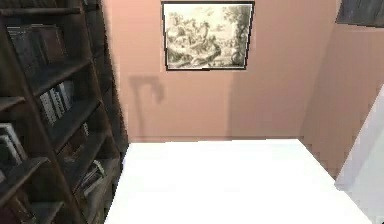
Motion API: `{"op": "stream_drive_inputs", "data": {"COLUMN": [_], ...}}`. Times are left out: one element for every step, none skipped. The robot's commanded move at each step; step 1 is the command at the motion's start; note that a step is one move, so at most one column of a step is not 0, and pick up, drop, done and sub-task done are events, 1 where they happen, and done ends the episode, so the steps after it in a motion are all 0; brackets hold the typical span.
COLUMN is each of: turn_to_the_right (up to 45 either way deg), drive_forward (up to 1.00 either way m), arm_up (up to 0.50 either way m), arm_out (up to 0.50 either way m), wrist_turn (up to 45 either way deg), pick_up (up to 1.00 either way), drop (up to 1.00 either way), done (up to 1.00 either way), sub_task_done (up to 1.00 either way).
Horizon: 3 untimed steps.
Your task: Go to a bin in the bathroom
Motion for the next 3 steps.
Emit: {"op": "stream_drive_inputs", "data": {"turn_to_the_right": [0.0, 45.0, 15.0], "drive_forward": [0.6, 0.0, 0.0], "arm_up": [0.0, 0.0, 0.0], "arm_out": [0.0, 0.0, 0.0], "wrist_turn": [0.0, 0.0, 0.0], "pick_up": [0.0, 0.0, 0.0], "drop": [0.0, 0.0, 0.0], "done": [0.0, 0.0, 0.0], "sub_task_done": [0.0, 0.0, 0.0]}}
